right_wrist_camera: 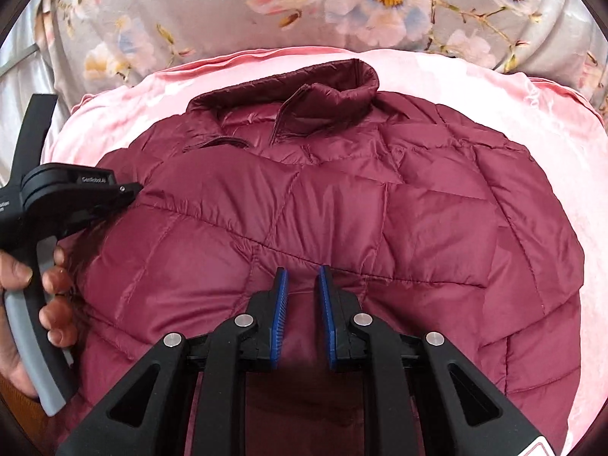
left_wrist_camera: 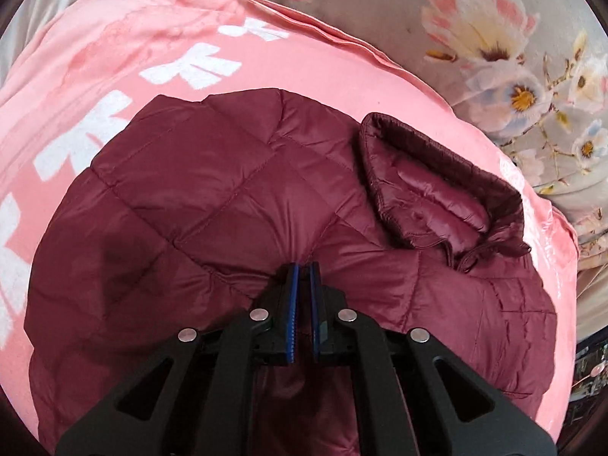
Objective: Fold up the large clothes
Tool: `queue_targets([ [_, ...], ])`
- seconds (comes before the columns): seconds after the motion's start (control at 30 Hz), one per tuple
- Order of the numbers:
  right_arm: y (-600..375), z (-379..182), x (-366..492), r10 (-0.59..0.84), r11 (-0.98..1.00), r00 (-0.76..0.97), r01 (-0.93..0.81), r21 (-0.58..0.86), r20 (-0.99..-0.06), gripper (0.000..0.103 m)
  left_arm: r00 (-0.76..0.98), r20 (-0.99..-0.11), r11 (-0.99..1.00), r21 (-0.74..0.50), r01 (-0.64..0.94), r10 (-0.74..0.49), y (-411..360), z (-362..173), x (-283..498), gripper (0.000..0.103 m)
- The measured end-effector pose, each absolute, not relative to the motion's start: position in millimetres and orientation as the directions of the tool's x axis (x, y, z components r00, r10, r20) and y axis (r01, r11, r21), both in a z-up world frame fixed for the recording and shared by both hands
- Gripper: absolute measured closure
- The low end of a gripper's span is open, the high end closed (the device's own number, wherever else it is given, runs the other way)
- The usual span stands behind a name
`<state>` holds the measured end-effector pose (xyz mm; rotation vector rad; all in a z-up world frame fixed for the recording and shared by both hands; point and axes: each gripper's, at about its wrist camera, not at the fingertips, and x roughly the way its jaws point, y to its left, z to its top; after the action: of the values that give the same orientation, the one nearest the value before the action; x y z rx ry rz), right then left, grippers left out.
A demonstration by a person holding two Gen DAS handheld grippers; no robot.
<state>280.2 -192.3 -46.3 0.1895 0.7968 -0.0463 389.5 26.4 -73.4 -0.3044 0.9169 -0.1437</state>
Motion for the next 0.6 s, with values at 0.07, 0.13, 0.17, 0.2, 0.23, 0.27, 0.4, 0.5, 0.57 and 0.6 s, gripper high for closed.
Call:
queue_targets([
  [0.07, -203, -33, 282, 0.088, 0.967, 0.729, 0.101, 0.234, -0.679, 0.082, 0.595, -0.759, 0.939, -0.344, -0.021, -0.265, 30, -69, 391, 0.098],
  [0.13, -222, -16, 288, 0.153, 0.93, 0.77, 0.099, 0.353, -0.62, 0.072, 0.602, -0.723, 0.9, -0.435, -0.018, -0.338, 36, -56, 396, 0.097],
  [0.17, -231, -10, 294, 0.182, 0.907, 0.783, 0.1, 0.41, -0.594, 0.062, 0.606, -0.708, 0.884, -0.466, -0.016, -0.362, 37, -51, 398, 0.088],
  [0.2, -238, -6, 300, 0.207, 0.884, 0.791, 0.102, 0.457, -0.576, 0.058, 0.608, -0.692, 0.866, -0.499, -0.014, -0.389, 37, -45, 402, 0.07],
  [0.23, -246, -3, 309, 0.237, 0.854, 0.797, 0.102, 0.51, -0.556, 0.055, 0.608, -0.682, 0.854, -0.521, -0.013, -0.407, 35, -43, 406, 0.062],
  [0.27, -250, -1, 316, 0.252, 0.836, 0.801, 0.103, 0.54, -0.543, 0.055, 0.603, -0.67, 0.835, -0.551, -0.013, -0.433, 33, -41, 412, 0.057],
  [0.4, -272, -2, 348, 0.274, 0.748, 0.824, 0.141, 0.648, -0.496, 0.051, 0.562, -0.679, 0.81, -0.586, -0.027, -0.473, 17, -45, 435, 0.052],
  [0.5, -288, -14, 370, 0.311, 0.634, 0.827, 0.185, 0.751, -0.467, 0.051, 0.503, -0.697, 0.778, -0.624, -0.073, -0.511, 5, -66, 451, 0.051],
  [0.57, -292, -22, 381, 0.319, 0.586, 0.827, 0.213, 0.782, -0.464, 0.051, 0.488, -0.695, 0.759, -0.644, -0.096, -0.528, 2, -75, 453, 0.051],
  [0.6, -294, -26, 386, 0.322, 0.569, 0.825, 0.224, 0.792, -0.465, 0.051, 0.492, -0.694, 0.759, -0.644, -0.099, -0.526, 0, -77, 453, 0.051],
])
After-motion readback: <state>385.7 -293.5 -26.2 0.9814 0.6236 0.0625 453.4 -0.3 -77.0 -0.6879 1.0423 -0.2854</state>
